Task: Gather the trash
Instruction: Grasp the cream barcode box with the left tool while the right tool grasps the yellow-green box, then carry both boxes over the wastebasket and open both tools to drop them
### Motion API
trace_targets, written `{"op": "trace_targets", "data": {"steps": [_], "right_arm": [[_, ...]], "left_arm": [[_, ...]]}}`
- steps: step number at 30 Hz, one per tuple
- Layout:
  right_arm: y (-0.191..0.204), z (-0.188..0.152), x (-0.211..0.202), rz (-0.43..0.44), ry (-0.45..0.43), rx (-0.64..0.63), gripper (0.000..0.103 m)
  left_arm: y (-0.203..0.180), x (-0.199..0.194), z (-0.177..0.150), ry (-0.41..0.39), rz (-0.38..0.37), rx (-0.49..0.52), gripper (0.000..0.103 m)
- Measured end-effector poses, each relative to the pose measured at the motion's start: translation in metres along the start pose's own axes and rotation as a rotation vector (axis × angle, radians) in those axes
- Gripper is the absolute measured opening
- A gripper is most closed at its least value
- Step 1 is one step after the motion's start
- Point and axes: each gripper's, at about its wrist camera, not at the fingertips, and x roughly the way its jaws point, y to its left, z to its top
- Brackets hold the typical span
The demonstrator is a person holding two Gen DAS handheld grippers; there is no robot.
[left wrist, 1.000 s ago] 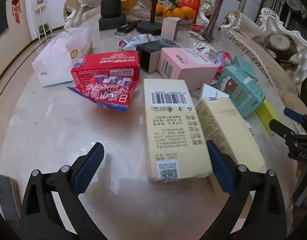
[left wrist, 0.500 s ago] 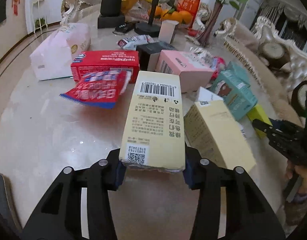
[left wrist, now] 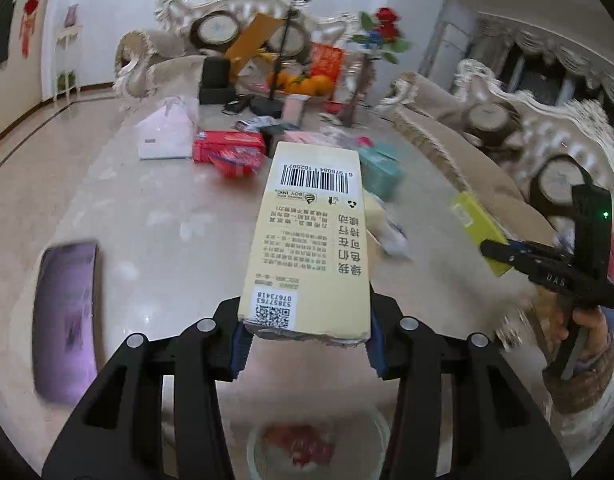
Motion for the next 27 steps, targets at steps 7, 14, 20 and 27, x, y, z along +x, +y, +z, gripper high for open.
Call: {"op": "trace_targets", "data": {"steps": [7, 14, 20, 27], "right_arm": [[0.065, -0.098, -0.012, 0.14, 0.196, 0.01, 0.028], [0.061, -0.163, 0.105, 0.029, 0.56, 0.019, 0.027], [0.058, -0.183, 0.149, -0.029, 0.658, 0.015, 0.028], [0.046, -0.183, 0.146, -0.051, 0.62, 0.035, 0.096]], "left_arm": [[-0.029, -0.021, -0.108, 0.205, -0.071, 0.015, 0.046], [-0.014, 0.096, -0.183, 0.572, -0.066, -0.051, 0.046], [-0.011, 0.135, -0.21, 0.689, -0.03, -0.023, 0.047], [-0.002, 0.144, -0.224, 0.749, 0.068, -0.059, 0.088]]}}
